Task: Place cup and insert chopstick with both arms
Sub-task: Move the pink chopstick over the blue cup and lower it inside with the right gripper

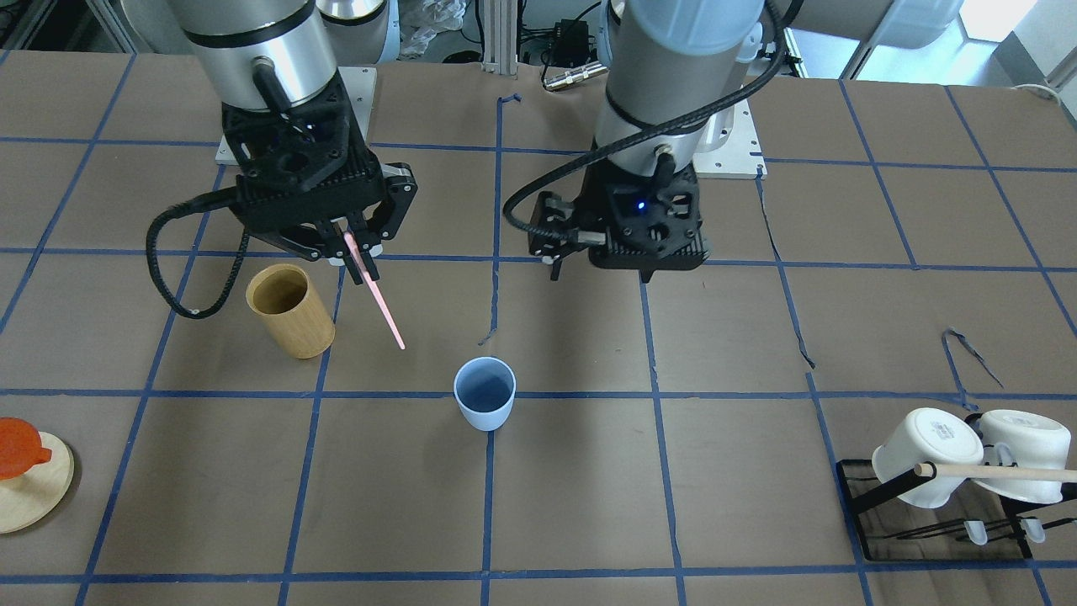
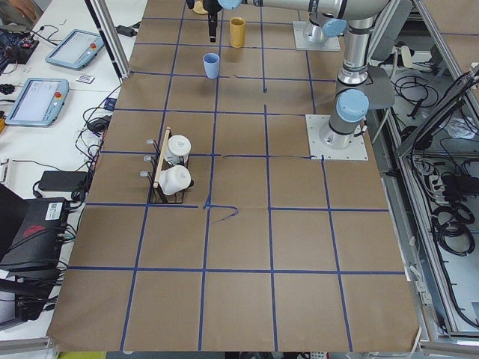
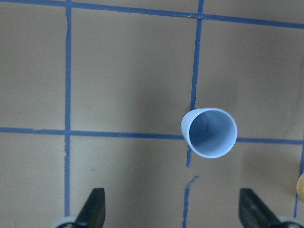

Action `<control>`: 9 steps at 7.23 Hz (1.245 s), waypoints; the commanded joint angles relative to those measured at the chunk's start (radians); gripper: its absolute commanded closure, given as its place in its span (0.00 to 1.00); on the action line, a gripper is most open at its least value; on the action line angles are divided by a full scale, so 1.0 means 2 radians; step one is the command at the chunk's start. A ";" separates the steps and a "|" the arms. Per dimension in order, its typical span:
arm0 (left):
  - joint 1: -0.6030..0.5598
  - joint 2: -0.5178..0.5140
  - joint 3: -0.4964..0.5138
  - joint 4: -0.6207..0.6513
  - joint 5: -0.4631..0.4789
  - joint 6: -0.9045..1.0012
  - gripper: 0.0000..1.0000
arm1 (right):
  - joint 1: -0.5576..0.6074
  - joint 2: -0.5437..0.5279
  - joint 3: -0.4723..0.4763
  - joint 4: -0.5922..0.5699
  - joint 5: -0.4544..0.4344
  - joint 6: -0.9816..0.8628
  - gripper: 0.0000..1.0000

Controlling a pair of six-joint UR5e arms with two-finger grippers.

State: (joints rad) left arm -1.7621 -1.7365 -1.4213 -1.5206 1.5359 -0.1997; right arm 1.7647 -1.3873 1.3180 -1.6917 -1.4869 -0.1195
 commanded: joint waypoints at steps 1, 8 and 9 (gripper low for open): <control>0.054 0.063 -0.041 -0.031 0.052 0.122 0.00 | 0.013 0.003 0.022 -0.049 0.001 0.030 1.00; 0.088 0.073 -0.043 0.002 0.011 0.121 0.00 | 0.069 0.057 0.070 -0.156 -0.020 0.110 0.99; 0.088 0.073 -0.044 0.003 0.011 0.121 0.00 | 0.069 0.059 0.086 -0.161 -0.020 0.110 0.99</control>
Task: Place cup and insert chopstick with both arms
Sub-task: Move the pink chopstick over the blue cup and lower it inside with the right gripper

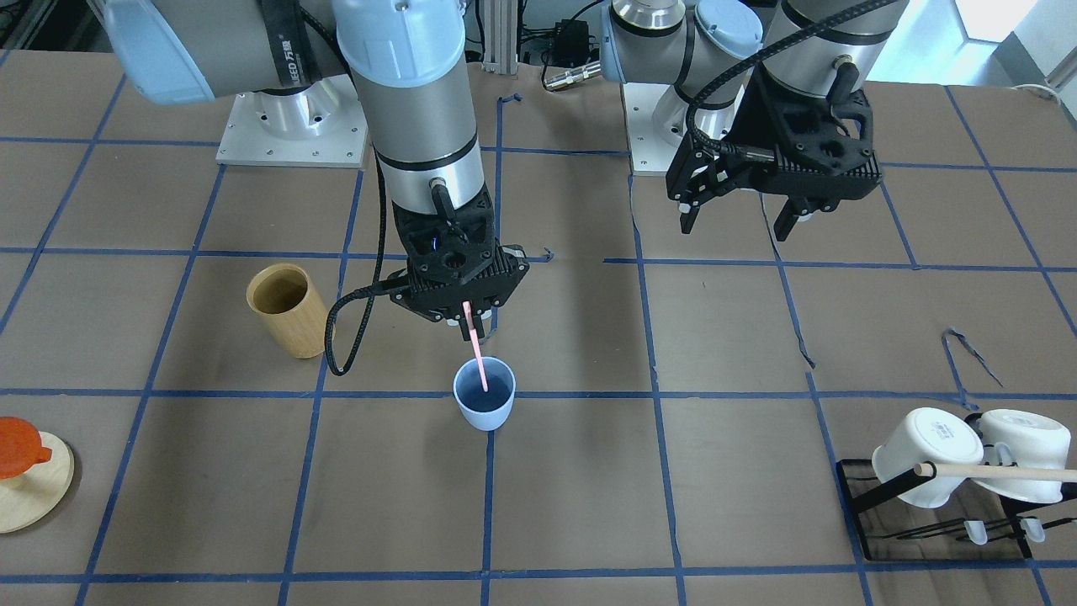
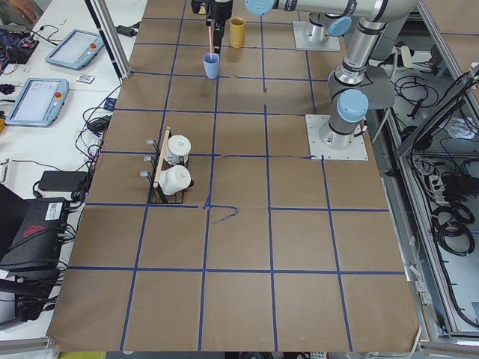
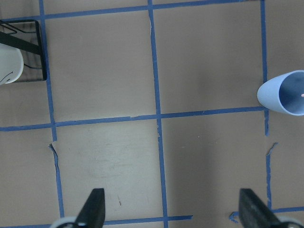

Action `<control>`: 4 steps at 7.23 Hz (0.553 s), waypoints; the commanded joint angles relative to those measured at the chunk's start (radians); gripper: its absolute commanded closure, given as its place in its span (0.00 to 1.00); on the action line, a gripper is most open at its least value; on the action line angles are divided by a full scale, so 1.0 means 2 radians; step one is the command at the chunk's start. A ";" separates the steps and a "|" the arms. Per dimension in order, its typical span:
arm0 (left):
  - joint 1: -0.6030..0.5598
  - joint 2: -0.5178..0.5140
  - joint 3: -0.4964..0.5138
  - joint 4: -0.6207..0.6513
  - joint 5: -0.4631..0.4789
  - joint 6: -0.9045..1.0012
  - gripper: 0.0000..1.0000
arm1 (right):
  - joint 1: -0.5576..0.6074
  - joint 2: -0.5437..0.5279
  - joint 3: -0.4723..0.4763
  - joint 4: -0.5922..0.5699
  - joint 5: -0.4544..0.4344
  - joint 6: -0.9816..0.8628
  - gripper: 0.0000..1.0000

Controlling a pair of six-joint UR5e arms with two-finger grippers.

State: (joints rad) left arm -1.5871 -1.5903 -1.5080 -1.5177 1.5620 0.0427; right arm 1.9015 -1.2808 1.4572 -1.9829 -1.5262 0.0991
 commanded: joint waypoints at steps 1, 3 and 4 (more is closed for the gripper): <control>0.000 0.001 -0.001 0.002 -0.002 -0.001 0.00 | 0.000 0.006 0.024 -0.017 0.000 0.001 0.99; 0.000 0.001 -0.001 0.002 -0.002 -0.001 0.00 | 0.000 0.020 0.034 -0.020 0.002 0.001 0.97; 0.000 0.001 -0.001 0.002 -0.002 -0.016 0.00 | 0.001 0.020 0.037 -0.028 0.005 0.001 0.95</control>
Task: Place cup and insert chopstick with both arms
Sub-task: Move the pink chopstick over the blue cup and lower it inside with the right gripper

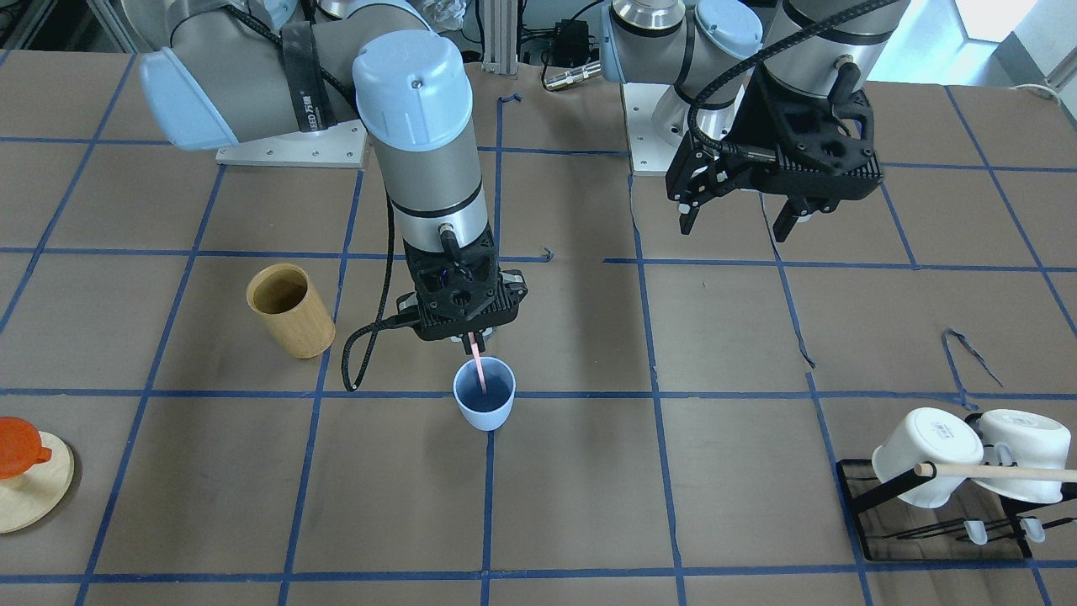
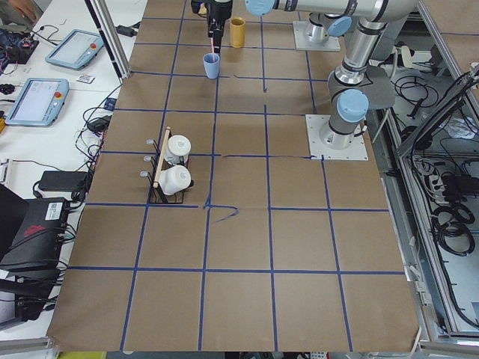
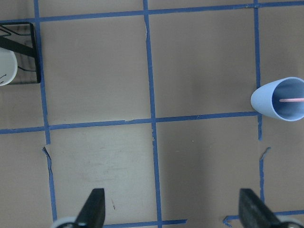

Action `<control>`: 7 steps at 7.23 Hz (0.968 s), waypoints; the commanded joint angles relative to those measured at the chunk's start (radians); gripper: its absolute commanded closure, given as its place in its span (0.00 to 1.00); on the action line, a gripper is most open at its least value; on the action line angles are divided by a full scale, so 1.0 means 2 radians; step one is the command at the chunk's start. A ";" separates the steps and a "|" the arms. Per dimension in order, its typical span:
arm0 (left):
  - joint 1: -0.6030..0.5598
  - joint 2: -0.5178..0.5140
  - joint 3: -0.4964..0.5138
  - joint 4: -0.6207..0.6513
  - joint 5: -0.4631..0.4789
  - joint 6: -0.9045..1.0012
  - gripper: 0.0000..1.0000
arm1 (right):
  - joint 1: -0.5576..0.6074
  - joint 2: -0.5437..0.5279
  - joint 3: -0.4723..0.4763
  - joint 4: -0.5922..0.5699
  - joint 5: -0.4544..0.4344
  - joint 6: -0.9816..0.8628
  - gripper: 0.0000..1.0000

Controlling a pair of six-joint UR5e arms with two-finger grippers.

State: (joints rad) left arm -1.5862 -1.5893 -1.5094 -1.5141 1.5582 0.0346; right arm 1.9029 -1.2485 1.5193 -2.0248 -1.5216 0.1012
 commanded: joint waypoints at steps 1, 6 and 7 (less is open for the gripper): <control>0.000 0.000 0.000 0.000 0.000 -0.019 0.00 | 0.000 0.009 0.011 -0.010 0.003 -0.002 0.95; 0.001 -0.001 0.003 0.000 0.002 -0.013 0.00 | -0.008 0.004 -0.002 -0.034 0.005 0.000 0.00; 0.000 -0.001 0.002 0.000 0.002 -0.013 0.00 | -0.016 0.003 -0.044 0.007 0.002 0.000 0.00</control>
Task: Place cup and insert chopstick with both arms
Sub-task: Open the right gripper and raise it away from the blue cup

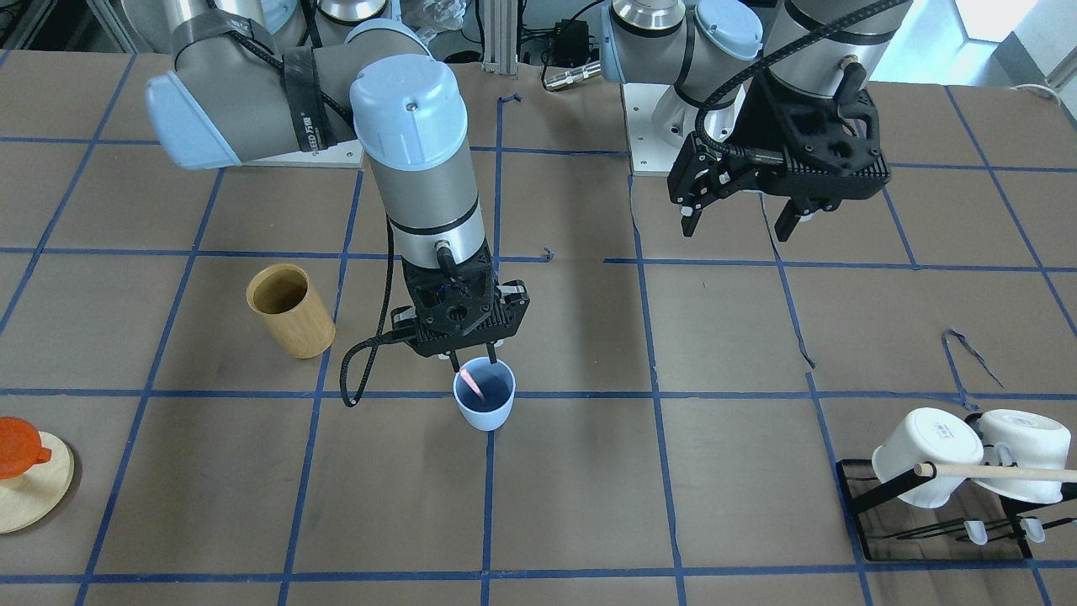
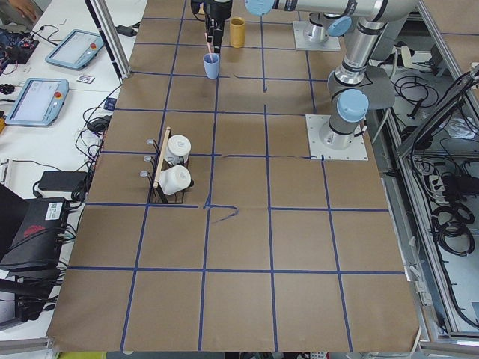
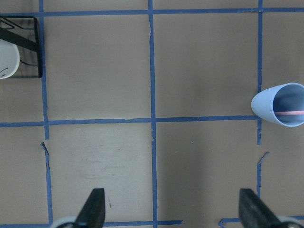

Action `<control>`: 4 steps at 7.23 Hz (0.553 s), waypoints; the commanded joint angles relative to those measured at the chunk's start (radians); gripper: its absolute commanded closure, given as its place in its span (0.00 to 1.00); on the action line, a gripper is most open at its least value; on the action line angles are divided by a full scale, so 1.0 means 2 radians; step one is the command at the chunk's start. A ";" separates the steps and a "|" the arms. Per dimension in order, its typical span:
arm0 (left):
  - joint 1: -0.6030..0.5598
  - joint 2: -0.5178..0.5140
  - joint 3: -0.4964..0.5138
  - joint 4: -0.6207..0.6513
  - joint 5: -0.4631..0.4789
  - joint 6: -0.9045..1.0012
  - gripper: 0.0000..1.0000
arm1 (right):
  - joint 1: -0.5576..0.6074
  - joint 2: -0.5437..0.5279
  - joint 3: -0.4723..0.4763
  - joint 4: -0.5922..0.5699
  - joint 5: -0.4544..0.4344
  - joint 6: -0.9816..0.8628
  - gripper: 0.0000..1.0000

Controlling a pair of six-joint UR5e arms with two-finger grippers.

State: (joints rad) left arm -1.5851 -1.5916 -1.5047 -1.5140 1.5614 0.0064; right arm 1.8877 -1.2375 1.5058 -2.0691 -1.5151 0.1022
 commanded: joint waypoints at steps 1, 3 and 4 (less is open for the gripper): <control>-0.001 0.000 0.000 0.000 0.000 0.000 0.00 | -0.022 -0.003 -0.082 0.095 -0.003 -0.001 0.00; -0.001 0.002 0.003 -0.001 -0.001 -0.002 0.00 | -0.106 -0.035 -0.079 0.175 -0.005 -0.028 0.00; -0.001 0.002 0.004 -0.001 -0.001 -0.002 0.00 | -0.142 -0.061 -0.059 0.199 -0.008 -0.060 0.00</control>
State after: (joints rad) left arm -1.5861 -1.5885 -1.4998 -1.5150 1.5597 0.0039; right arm 1.7022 -1.3008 1.3571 -1.7496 -1.5272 0.0456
